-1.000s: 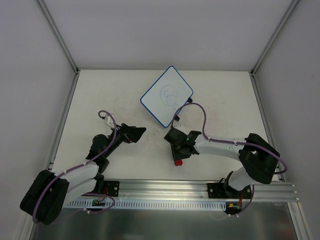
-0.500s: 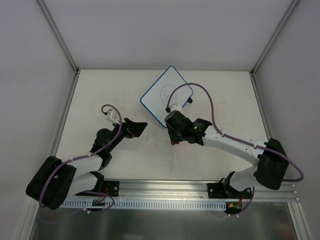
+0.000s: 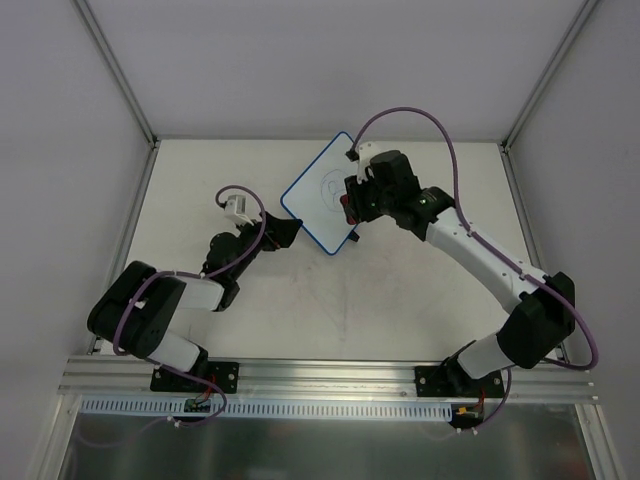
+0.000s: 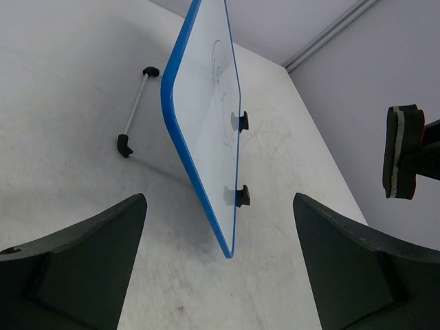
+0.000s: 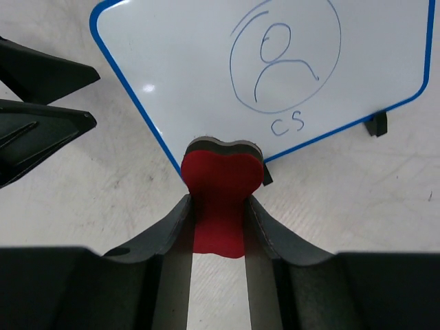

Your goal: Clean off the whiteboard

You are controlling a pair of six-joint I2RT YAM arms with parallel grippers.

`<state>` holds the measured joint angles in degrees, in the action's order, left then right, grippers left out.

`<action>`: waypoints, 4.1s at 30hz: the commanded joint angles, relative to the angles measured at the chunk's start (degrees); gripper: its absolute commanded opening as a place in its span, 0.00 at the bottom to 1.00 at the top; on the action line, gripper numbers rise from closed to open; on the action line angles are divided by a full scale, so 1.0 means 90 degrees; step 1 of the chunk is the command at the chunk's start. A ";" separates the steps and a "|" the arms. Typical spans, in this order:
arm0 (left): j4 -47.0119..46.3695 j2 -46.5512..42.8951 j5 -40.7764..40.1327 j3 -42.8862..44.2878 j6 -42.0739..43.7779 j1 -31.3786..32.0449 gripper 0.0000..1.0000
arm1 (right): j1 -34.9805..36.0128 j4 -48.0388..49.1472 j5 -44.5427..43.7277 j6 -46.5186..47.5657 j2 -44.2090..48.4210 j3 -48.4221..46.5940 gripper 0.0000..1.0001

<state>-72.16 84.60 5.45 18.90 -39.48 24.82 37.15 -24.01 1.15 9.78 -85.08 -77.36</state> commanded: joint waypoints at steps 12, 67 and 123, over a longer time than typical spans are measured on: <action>-0.1718 0.1361 0.0438 0.1025 -0.0124 -0.0286 0.77 | -0.0885 0.1769 0.2031 0.0339 -0.1386 -0.0807 0.00; -0.2685 0.2231 0.1367 0.1777 -0.0876 -0.0404 0.00 | -0.0475 0.1535 0.1425 0.0446 -0.3183 -0.1931 0.00; -0.2666 0.2397 0.1816 0.1934 -0.0974 -0.0346 0.00 | -0.0055 0.1701 0.1972 0.0700 -0.3164 -0.0926 0.00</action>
<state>-74.54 106.45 19.44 35.46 -50.06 20.86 35.05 -8.10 15.14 13.58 -112.86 -87.50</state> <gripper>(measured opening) 0.053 0.334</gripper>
